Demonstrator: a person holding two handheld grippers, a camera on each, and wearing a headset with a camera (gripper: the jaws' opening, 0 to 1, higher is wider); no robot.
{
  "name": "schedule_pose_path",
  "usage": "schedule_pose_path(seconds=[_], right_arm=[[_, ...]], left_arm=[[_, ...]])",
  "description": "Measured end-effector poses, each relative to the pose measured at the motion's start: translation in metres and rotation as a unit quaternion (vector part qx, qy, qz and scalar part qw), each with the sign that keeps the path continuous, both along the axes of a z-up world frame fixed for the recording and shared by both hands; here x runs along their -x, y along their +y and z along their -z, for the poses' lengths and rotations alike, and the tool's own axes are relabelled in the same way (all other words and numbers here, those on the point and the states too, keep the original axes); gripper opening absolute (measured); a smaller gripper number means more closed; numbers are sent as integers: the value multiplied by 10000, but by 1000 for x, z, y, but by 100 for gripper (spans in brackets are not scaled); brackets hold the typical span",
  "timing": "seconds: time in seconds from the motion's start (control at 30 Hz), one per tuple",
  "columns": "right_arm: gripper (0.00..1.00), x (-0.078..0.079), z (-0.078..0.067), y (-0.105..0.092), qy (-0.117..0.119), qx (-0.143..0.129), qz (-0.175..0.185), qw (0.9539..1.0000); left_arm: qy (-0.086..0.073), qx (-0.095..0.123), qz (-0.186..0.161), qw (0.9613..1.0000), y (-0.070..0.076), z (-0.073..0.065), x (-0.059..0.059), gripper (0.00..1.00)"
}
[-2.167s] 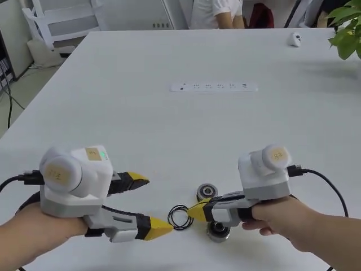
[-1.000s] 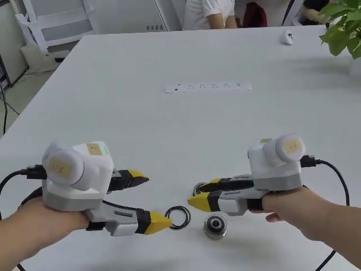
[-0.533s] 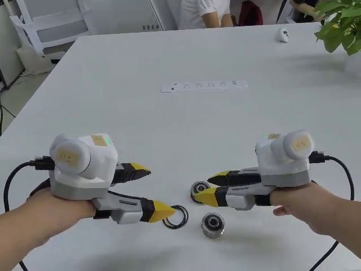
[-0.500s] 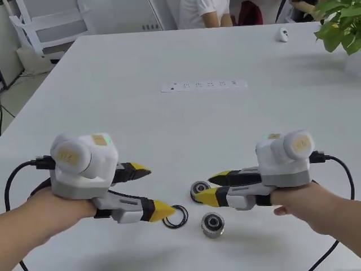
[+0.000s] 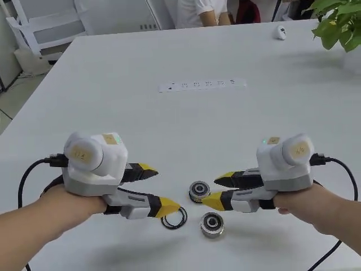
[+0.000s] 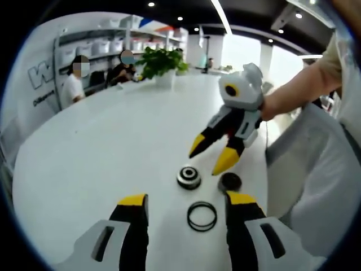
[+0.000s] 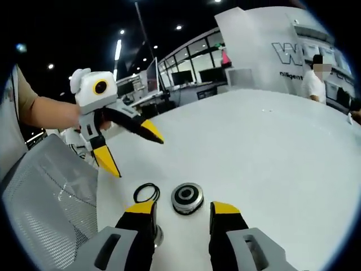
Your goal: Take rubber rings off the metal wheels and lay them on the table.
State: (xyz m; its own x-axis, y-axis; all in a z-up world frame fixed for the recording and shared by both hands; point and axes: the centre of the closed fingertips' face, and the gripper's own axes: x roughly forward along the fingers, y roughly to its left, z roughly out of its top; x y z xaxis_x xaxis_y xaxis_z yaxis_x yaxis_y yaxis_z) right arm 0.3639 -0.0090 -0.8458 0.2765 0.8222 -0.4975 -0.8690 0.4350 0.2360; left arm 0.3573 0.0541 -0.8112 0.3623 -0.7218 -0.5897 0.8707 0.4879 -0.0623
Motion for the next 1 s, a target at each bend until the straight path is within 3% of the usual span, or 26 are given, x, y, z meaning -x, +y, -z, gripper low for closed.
schedule_pose_path(seconds=[1.0], right_arm=[[26,-1,16,1,-134,200,-83,9997]], left_arm=[[80,14,273,9996,-51,19,-10,40]])
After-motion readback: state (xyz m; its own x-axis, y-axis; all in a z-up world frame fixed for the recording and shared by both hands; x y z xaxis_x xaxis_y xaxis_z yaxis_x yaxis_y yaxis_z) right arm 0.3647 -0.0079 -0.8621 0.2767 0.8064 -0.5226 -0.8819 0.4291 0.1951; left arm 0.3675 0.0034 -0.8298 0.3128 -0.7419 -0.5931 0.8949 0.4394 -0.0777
